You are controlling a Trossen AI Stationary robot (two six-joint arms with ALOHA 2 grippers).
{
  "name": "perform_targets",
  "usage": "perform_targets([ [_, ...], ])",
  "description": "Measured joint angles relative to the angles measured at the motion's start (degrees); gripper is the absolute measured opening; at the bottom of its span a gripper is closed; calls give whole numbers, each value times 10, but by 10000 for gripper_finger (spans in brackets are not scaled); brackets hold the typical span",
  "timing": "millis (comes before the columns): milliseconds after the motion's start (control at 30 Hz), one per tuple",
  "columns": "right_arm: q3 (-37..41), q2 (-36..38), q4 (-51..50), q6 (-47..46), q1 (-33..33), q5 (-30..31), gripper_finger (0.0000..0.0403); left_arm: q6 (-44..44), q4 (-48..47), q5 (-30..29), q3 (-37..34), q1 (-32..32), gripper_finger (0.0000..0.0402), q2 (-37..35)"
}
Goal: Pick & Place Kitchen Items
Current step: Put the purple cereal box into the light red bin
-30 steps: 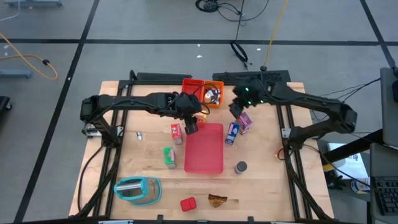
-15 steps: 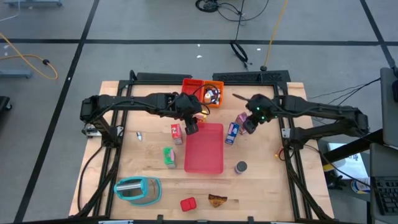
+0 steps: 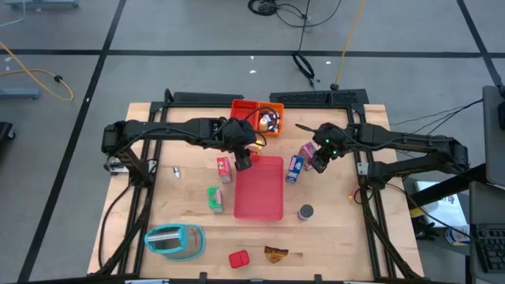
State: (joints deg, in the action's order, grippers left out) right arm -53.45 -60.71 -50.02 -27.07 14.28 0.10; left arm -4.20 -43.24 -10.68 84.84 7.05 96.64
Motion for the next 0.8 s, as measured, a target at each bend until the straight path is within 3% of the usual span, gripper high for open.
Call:
perform_targets([
  [333,0,1,15,28,1,27,176,7,0,0,0,0,177,0],
  [633,0,1,-1,22,4,31,253,7,0,0,0,0,177,0],
  [800,0,1,0,11,3,32,277,7,0,0,0,0,177,0],
])
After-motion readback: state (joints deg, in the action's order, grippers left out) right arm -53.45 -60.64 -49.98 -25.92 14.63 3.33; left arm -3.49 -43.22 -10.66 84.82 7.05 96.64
